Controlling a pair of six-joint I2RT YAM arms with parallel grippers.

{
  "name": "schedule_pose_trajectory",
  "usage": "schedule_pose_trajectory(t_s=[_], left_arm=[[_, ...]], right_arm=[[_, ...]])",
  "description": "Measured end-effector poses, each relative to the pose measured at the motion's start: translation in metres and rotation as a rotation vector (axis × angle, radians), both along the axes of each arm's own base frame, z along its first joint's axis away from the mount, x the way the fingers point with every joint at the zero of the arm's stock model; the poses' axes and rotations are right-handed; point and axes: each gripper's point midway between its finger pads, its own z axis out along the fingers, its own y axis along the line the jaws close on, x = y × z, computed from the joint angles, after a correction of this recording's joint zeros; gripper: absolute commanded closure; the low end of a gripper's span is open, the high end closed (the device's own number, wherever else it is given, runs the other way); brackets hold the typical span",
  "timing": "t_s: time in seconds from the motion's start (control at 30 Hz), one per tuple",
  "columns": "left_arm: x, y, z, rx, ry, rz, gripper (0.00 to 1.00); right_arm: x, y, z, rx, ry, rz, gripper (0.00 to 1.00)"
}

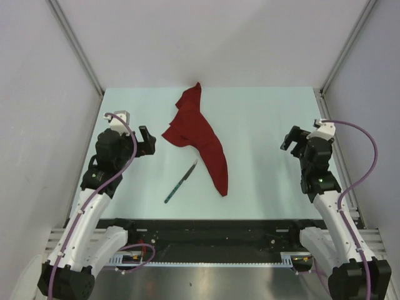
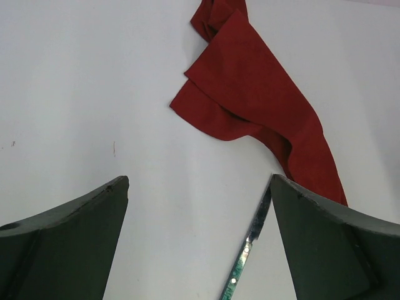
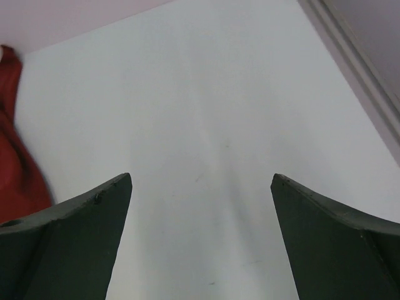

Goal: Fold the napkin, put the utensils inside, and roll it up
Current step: Flatten the napkin out

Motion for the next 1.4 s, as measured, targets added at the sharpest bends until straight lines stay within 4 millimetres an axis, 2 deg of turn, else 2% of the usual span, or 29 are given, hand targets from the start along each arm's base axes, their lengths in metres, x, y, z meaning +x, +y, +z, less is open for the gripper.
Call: schedule_pose_trajectory(t_s=[0.07,0.1,0.23,0.37,0.47,0.53,0.57,0.63,0.73,0.83,0.9,0.97,1.23,1.4], left_arm=[[0.001,0.001,-0.001,-0.012,0.007,0.014,0.00],[0.002,0.001,-0.002,-0.020,0.012,0.022,0.00],[0.009,-0.002,-0.004,-0.040,0.049,0.031,0.00],[0.023,-0.008,0.001,-0.050,0.076,0.011,0.00],[0.024,-0.006,-0.001,-0.067,0.091,0.004,0.00],[0.026,0.003,-0.001,-0.093,0.085,0.019,0.00],[0.026,0.008,-0.002,-0.102,0.083,0.034,0.00],[0.023,0.018,-0.010,-0.131,0.091,0.050,0.00],[0.021,0.032,-0.017,-0.144,0.101,0.084,0.00],[0.019,0.034,-0.028,-0.165,0.132,0.075,0.00],[0.020,0.033,-0.030,-0.181,0.143,0.061,0.00],[0.021,0.032,-0.032,-0.203,0.150,0.049,0.00],[0.023,0.028,-0.035,-0.259,0.168,0.004,0.00],[0.023,0.025,-0.038,-0.268,0.179,-0.011,0.00]], right_arm=[[0.003,0.017,0.001,-0.018,0.004,0.050,0.00],[0.006,0.031,0.002,-0.032,0.013,0.094,0.00],[0.035,0.108,0.024,-0.089,0.034,0.279,0.04],[0.085,0.215,0.041,-0.131,0.075,0.470,0.10],[0.121,0.303,0.036,-0.158,0.103,0.598,0.16],[0.138,0.359,0.017,-0.173,0.129,0.681,0.21],[0.143,0.379,0.006,-0.176,0.144,0.713,0.22],[0.152,0.422,-0.031,-0.194,0.201,0.777,0.26],[0.162,0.464,-0.079,-0.197,0.258,0.846,0.29],[0.167,0.478,-0.130,-0.204,0.321,0.877,0.35],[0.167,0.476,-0.153,-0.209,0.357,0.872,0.36],[0.171,0.473,-0.165,-0.205,0.367,0.862,0.38],[0.196,0.473,-0.149,-0.135,0.287,0.846,0.43],[0.197,0.473,-0.158,-0.131,0.298,0.855,0.42]])
